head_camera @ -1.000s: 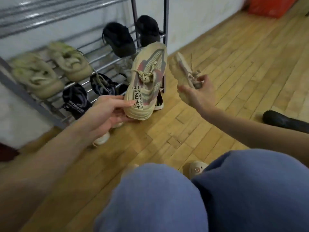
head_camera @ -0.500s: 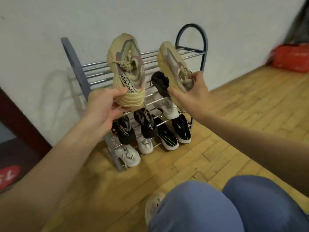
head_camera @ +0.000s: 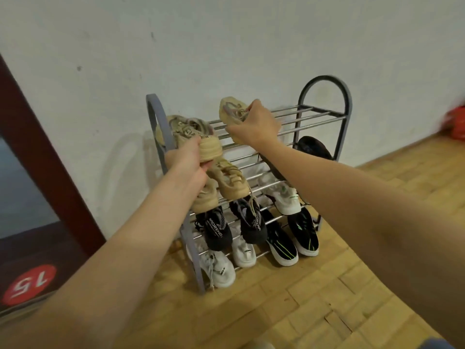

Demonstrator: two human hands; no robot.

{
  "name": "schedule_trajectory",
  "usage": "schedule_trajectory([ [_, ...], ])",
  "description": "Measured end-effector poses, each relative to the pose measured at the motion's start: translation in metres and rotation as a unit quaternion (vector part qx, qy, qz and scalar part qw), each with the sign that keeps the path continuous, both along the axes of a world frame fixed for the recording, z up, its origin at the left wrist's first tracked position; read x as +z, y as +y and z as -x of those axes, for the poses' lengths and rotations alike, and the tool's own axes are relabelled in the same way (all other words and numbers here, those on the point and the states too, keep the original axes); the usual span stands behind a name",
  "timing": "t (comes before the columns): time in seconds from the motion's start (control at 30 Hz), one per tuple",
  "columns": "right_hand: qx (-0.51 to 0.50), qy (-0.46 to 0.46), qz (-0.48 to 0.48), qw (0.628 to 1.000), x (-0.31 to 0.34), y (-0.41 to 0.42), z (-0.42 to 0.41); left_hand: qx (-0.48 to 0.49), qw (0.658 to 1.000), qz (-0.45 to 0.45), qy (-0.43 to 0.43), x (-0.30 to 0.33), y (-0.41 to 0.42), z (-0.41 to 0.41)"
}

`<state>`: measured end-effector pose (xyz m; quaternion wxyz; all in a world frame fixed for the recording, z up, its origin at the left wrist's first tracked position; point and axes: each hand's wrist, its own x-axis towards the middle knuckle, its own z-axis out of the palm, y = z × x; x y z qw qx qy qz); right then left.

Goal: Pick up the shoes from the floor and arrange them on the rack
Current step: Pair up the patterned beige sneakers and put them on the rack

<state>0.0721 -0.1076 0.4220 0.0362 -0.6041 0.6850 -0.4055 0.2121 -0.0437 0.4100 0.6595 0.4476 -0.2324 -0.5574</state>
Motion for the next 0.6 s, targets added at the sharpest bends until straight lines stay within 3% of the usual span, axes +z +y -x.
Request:
schedule_trajectory([
  [0.13, 0.023, 0.020, -0.026, 0.999, -0.005, -0.008, 0.006, 0.007, 1.000, 0.002, 0.001, -0.006, 0.004, -0.002],
  [0.23, 0.035, 0.058, -0.022, 0.997, -0.008, 0.000, 0.009, -0.004, 0.999, -0.002, -0.049, -0.011, 0.019, 0.003],
  [0.43, 0.073, 0.162, 0.039, 0.983, -0.031, 0.057, 0.036, -0.125, 0.977, -0.048, -0.163, -0.040, 0.057, 0.025],
  [0.6, 0.057, 0.180, 0.000, 0.982, -0.058, 0.104, 0.100, -0.210, 0.936, -0.055, -0.276, -0.059, 0.063, 0.057],
])
